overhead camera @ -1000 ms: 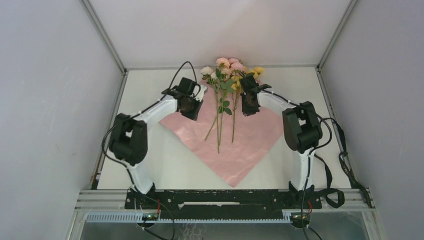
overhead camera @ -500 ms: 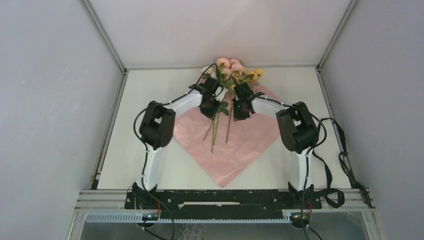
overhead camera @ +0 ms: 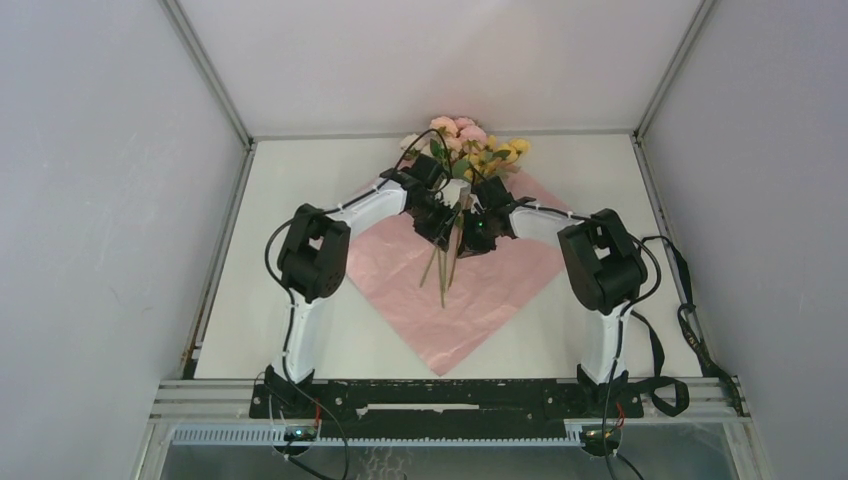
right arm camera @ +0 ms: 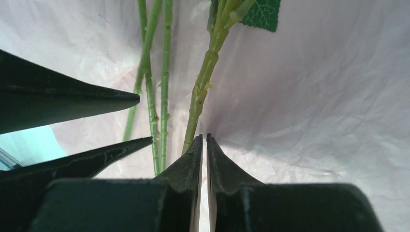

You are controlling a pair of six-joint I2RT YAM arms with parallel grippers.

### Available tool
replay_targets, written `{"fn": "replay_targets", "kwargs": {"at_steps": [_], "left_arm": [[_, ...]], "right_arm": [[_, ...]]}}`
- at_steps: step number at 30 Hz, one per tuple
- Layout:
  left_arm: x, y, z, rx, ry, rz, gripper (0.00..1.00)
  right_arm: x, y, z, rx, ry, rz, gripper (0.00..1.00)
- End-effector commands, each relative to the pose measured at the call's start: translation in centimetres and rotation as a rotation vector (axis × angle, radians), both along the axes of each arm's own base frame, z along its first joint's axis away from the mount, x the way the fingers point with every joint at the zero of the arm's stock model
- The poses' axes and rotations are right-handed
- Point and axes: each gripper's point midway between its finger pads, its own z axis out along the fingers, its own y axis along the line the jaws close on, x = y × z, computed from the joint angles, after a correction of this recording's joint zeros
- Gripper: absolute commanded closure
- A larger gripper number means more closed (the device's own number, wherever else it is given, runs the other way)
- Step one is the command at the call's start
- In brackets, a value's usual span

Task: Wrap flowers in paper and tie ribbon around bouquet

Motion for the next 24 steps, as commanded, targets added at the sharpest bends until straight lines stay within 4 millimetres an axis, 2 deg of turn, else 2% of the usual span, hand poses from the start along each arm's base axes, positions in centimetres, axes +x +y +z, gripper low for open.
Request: {"fn": "replay_targets", "kwargs": {"at_steps": [1, 4, 6, 7, 8, 9, 11, 14, 16, 17, 19, 21, 24], "left_arm": [[-0.3, -1.2, 5.8, -0.126, -0.067, -0.051, 0.64], [-1.9, 0.6, 7.9, -0.125, -0.069, -0.111, 0.59], [-3.5, 2.2, 9.3, -0.116, -0.093, -0.170, 0.50], [-4.5, 3.1, 10.0, -0.107, -0.108, -0.207, 0.42], [-5.7, 4.1, 10.4, -0.098, -0.108, -0.245, 0.38], [-6.9, 4.9, 11.1, -0.095, -0.117, -0.278, 0.34], [-8.8, 6.9, 12.1, -0.089, -0.138, -0.309, 0.28], [-10.0, 10.1, 12.6, -0.068, -0.172, -0.283, 0.24], [-10.6, 12.4, 12.9, -0.069, -0.182, -0.251, 0.21], [-10.7, 13.4, 13.1, -0.073, -0.188, -0.231, 0.20], [-11.2, 15.3, 13.1, -0.072, -0.194, -0.193, 0.18], [-11.6, 16.9, 12.8, -0.067, -0.197, -0.155, 0.16], [-13.0, 17.7, 11.9, -0.062, -0.185, -0.155, 0.15]], "right_arm": [[0.3, 0.2, 4.3, 0.033, -0.082, -0.002, 0.86], [-1.2, -1.8, 6.4, -0.024, -0.147, 0.032, 0.81], [-3.1, -2.8, 8.2, -0.049, -0.205, 0.104, 0.71], [-4.2, -3.0, 9.3, -0.059, -0.244, 0.165, 0.64], [-5.6, -2.9, 10.3, -0.072, -0.285, 0.236, 0.53], [-6.9, -2.8, 11.3, -0.098, -0.345, 0.321, 0.46], [-10.2, -1.9, 12.5, -0.159, -0.490, 0.524, 0.39], [-16.0, 0.5, 13.8, -0.124, -0.795, 0.881, 0.32], [-20.8, 1.6, 13.7, -0.018, -0.991, 1.122, 0.16], [-22.7, 1.8, 13.4, 0.015, -1.090, 1.237, 0.04], [-25.2, 1.9, 12.5, 0.022, -1.220, 1.366, 0.00], [-26.5, 2.3, 12.0, -0.003, -1.248, 1.418, 0.00], [-27.8, 2.5, 8.8, -0.122, -1.224, 1.534, 0.00]]}}
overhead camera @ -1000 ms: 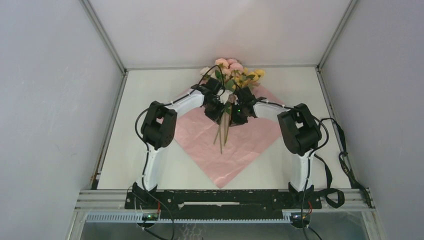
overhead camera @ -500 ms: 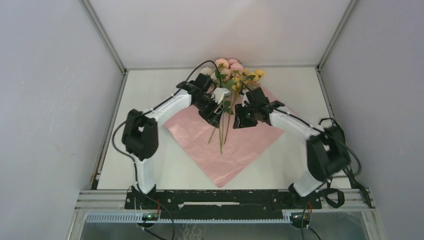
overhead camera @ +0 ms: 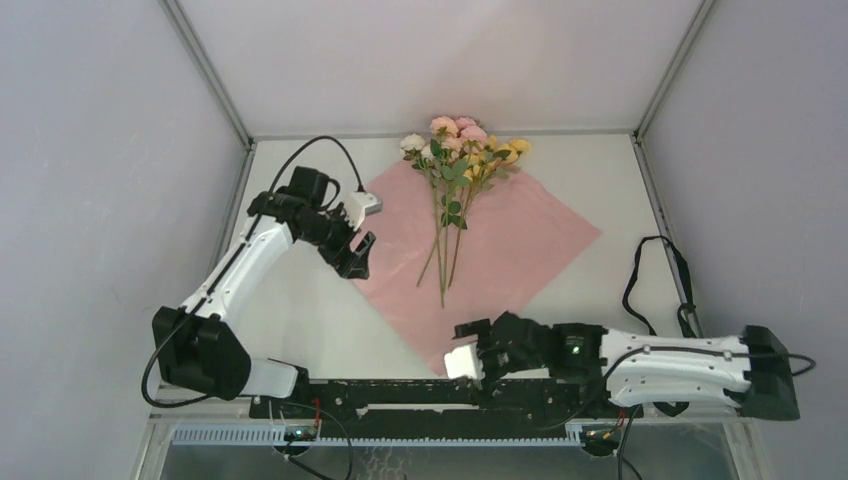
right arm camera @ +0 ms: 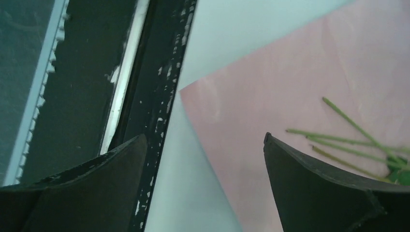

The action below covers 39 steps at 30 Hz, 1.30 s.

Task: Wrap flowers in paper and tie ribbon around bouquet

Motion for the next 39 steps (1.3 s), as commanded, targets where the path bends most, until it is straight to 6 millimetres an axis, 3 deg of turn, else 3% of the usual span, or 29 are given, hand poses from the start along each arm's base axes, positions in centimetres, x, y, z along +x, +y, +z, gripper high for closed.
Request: {"fn": "replay_targets", "kwargs": {"at_steps": [1, 5, 10, 14, 20, 24, 27, 32, 36, 39], "left_arm": [[-2.7, 0.6, -0.8, -0.014, 0.009, -0.056, 0.15], [-3.0, 0.3, -0.9, -0.037, 0.025, -0.039, 0.15], [-3.1, 0.2, -0.8, -0.045, 0.035, -0.029, 0.15], [-3.0, 0.2, -0.9, -0.043, 0.035, -0.028, 0.15], [-3.4, 0.2, -0.6, -0.049, 0.015, -0.060, 0.15], [-3.8, 0.0, -0.3, -0.070, 0.011, -0.087, 0.15], [-4.3, -0.1, -0.1, -0.078, 0.010, -0.119, 0.16], [-4.2, -1.3, 1.2, -0.160, -0.055, -0.170, 0.18], [-3.2, -3.5, 2.5, -0.298, -0.132, -0.178, 0.15], [-1.9, -5.0, 1.3, -0.313, -0.202, -0.186, 0.11]], "right_arm": [[0.7, 2.1, -1.7, -0.073, -0.271, 0.097, 0.01], [2.4, 3.0, -4.5, -0.122, -0.360, 0.067, 0.12], [4.7, 4.1, -4.8, -0.055, -0.380, -0.012, 0.25], [4.7, 4.1, -6.1, -0.067, -0.383, 0.013, 0.29], [4.7, 3.4, -6.4, -0.061, -0.324, 0.028, 0.55], [4.4, 3.8, -6.2, -0.033, -0.290, 0.050, 0.80], [4.8, 4.3, -4.7, 0.025, -0.220, 0.006, 1.00], [8.3, 4.9, 0.2, 0.221, -0.008, -0.127, 1.00], [12.0, 4.2, 1.3, 0.281, 0.073, -0.223, 1.00], [14.4, 4.2, 2.4, 0.311, 0.143, -0.260, 1.00]]}}
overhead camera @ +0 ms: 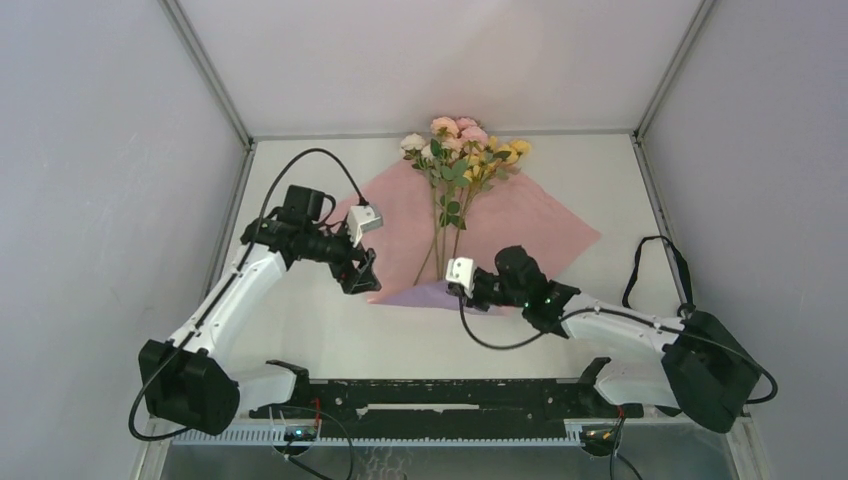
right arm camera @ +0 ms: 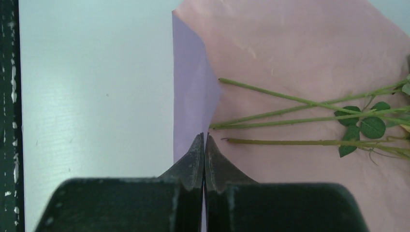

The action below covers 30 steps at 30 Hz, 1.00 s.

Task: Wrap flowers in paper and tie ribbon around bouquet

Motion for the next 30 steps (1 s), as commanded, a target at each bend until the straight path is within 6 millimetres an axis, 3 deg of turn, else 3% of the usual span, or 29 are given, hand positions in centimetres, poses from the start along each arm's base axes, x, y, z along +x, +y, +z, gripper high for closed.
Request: {"fn": "replay_targets", "kwargs": {"at_steps": [1, 3, 8, 12, 15, 17, 23, 24, 25, 26, 27, 30], "left_arm": [[1.9, -3.4, -0.4, -0.096, -0.151, -0.048, 0.10], [3.2, -4.1, -2.3, -0.027, -0.199, -0.047, 0.07], [6.3, -5.7, -4.2, 0.006, -0.156, -0.029, 0.00], [8.3, -6.3, -5.8, 0.041, -0.111, -0.006, 0.00], [8.3, -6.7, -6.2, 0.037, -0.092, -0.029, 0.02], [6.5, -7.2, -6.1, 0.003, -0.055, -0.116, 0.13], [1.8, -7.5, -7.6, 0.035, 0.008, -0.308, 0.68], [1.7, -7.5, -7.7, 0.035, 0.011, -0.313, 0.82], [1.6, -7.4, -7.7, 0.037, 0.014, -0.317, 0.95], [1.5, -7.3, -7.8, 0.042, 0.015, -0.318, 0.99], [1.5, -7.2, -7.9, 0.050, 0.016, -0.317, 1.00], [1.3, -6.6, -8.3, 0.078, -0.006, -0.322, 1.00]], "right_arm": [[2.1, 1.9, 3.6, 0.150, 0.120, 0.027, 1.00], [4.0, 1.5, 3.3, 0.138, 0.156, -0.002, 1.00], [7.1, 0.8, 3.4, 0.129, 0.229, -0.029, 1.00], [7.5, 0.7, 3.3, 0.129, 0.260, 0.002, 1.00], [7.1, 0.8, 3.5, 0.116, 0.284, 0.036, 1.00], [6.8, 0.7, 3.4, 0.111, 0.333, 0.029, 1.00], [6.7, 0.9, 4.3, 0.149, 0.450, -0.018, 0.99], [6.6, 0.8, 4.3, 0.149, 0.476, -0.039, 0.95], [6.5, 0.7, 4.3, 0.151, 0.512, -0.067, 0.82], [6.3, 0.5, 4.3, 0.154, 0.552, -0.093, 0.66], [6.1, 0.2, 4.6, 0.170, 0.609, -0.123, 0.56], [5.7, -1.6, 6.7, 0.276, 0.880, -0.226, 0.49]]}}
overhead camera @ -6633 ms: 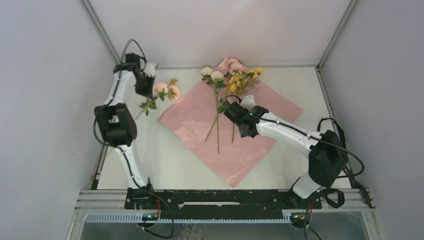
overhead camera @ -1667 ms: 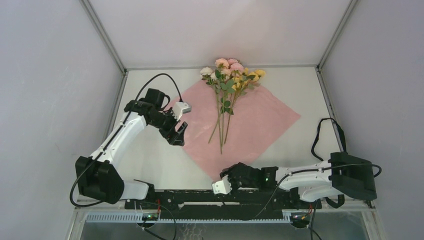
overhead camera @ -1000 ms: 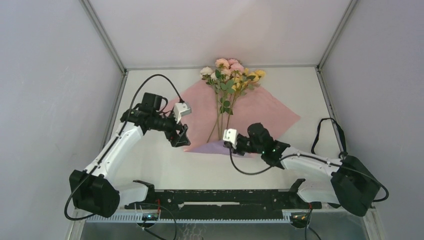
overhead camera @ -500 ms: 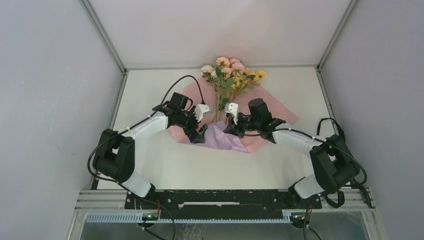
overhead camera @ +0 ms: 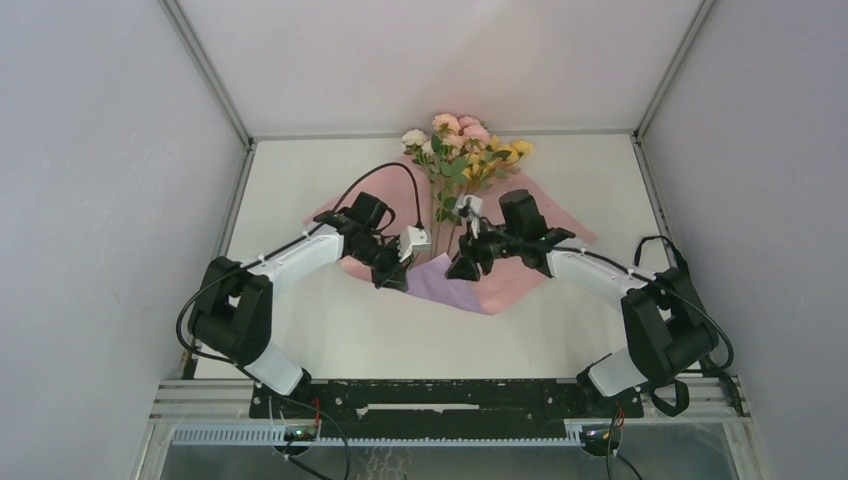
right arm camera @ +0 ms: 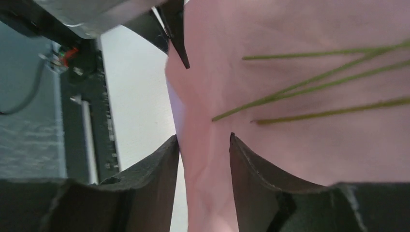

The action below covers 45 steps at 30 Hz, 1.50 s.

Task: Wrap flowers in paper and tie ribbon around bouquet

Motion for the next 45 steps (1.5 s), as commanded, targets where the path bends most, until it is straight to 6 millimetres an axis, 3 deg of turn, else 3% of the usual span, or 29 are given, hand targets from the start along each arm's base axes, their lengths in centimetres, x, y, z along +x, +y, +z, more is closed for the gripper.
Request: {"fn": "replay_targets", "kwargs": {"at_steps": [1, 2, 4, 7, 10, 13, 17, 23, 27, 30, 34, 37, 39, 45], "left_arm": [[0.0, 0.2, 0.8, -0.006, -0.064, -0.052, 1.00], [-0.2, 0.3, 0.6, -0.001, -0.071, -0.057, 1.00], [-0.4, 0.2, 0.5, 0.009, -0.082, -0.068, 1.00], [-0.7, -0.1, 0.6, 0.006, -0.074, -0.072, 1.00], [-1.2, -0.3, 1.3, -0.018, -0.052, -0.074, 1.00], [-2.0, -0.4, 2.3, -0.046, -0.030, -0.091, 1.00], [-2.2, -0.6, 3.2, -0.071, -0.020, -0.096, 1.00], [-1.1, -0.3, 2.3, -0.028, 0.018, -0.047, 1.00], [-0.1, -0.1, 1.9, -0.029, 0.090, 0.013, 1.00], [0.7, 0.0, 1.8, -0.031, 0.130, 0.068, 1.00], [1.7, 0.3, 1.7, -0.046, 0.202, 0.151, 1.00], [2.3, 0.6, 1.6, -0.053, 0.236, 0.193, 1.00], [2.5, 0.7, 1.6, -0.067, 0.249, 0.206, 1.00], [2.6, 0.5, 2.2, -0.093, 0.239, 0.197, 1.00]], "right_arm": [[0.5, -2.5, 4.7, 0.154, 0.381, -0.197, 0.52], [0.8, -3.0, 4.5, 0.164, 0.463, -0.249, 0.59], [1.7, -3.2, 2.0, 0.107, 0.526, -0.399, 0.85], [0.7, -2.3, -3.0, -0.031, 0.602, -0.457, 1.00], [-1.3, -1.8, -6.4, -0.140, 0.679, -0.461, 1.00], [-3.1, -2.6, -9.3, -0.219, 0.775, -0.491, 1.00], [-5.2, -6.2, -12.8, -0.337, 0.883, -0.616, 1.00], [-7.2, -10.5, -13.2, -0.414, 0.908, -0.762, 1.00], [-6.2, -11.9, -10.6, -0.368, 0.823, -0.796, 1.00], [-4.8, -10.7, -6.7, -0.290, 0.636, -0.707, 0.86], [-5.1, -7.2, -2.0, -0.173, 0.303, -0.480, 0.52], [-4.4, -5.6, -0.5, -0.077, 0.180, -0.424, 0.18], [-4.1, -4.7, -0.5, -0.055, 0.141, -0.394, 0.06], [-3.2, -3.5, -3.9, -0.112, 0.140, -0.357, 0.06]]}}
